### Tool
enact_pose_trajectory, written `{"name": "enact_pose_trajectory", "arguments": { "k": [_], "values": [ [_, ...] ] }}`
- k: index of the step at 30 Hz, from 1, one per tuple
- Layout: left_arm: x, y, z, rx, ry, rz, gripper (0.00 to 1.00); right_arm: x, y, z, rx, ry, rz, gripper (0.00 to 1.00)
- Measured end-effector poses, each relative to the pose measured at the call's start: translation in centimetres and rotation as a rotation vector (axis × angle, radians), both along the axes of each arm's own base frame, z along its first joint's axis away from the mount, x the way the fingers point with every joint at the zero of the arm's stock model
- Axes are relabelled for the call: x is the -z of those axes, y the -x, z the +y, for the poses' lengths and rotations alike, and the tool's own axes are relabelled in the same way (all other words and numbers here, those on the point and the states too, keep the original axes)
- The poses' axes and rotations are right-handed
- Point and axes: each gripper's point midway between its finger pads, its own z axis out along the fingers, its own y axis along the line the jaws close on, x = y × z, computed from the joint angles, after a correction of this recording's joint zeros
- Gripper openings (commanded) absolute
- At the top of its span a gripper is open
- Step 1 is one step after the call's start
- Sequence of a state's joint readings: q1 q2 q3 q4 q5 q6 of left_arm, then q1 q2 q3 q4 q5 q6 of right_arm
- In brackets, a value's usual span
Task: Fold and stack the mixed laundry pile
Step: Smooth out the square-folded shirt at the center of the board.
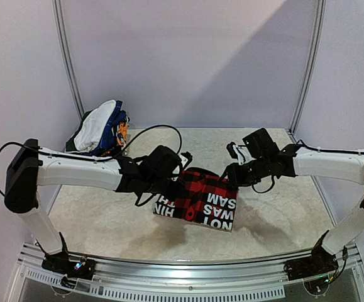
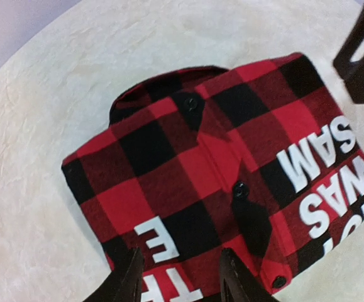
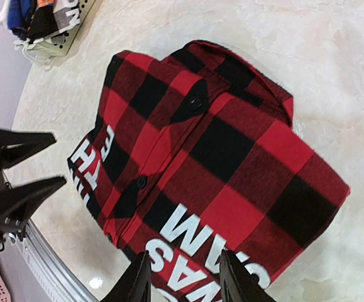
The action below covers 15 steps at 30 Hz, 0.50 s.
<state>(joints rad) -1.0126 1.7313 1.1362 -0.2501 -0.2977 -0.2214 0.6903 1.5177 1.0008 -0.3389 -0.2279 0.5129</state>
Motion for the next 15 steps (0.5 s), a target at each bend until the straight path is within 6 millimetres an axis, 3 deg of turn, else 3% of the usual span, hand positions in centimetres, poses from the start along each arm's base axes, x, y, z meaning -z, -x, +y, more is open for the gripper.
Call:
{"name": "enact_pose_trajectory", "arguments": {
  "k": [5,15],
  "values": [
    [-0.3,-0.3,-2.6,0.045,0.034,0.006,0.42,1.2,-2.6,-0.1,0.008,0.000,0.032,0.37],
    [3.7,-0.1,-3.8,0.082,-0.012,0.074,0.42,6.4,-5.6,-2.8,0.067,0.014,0.149,0.36]
  ]
}}
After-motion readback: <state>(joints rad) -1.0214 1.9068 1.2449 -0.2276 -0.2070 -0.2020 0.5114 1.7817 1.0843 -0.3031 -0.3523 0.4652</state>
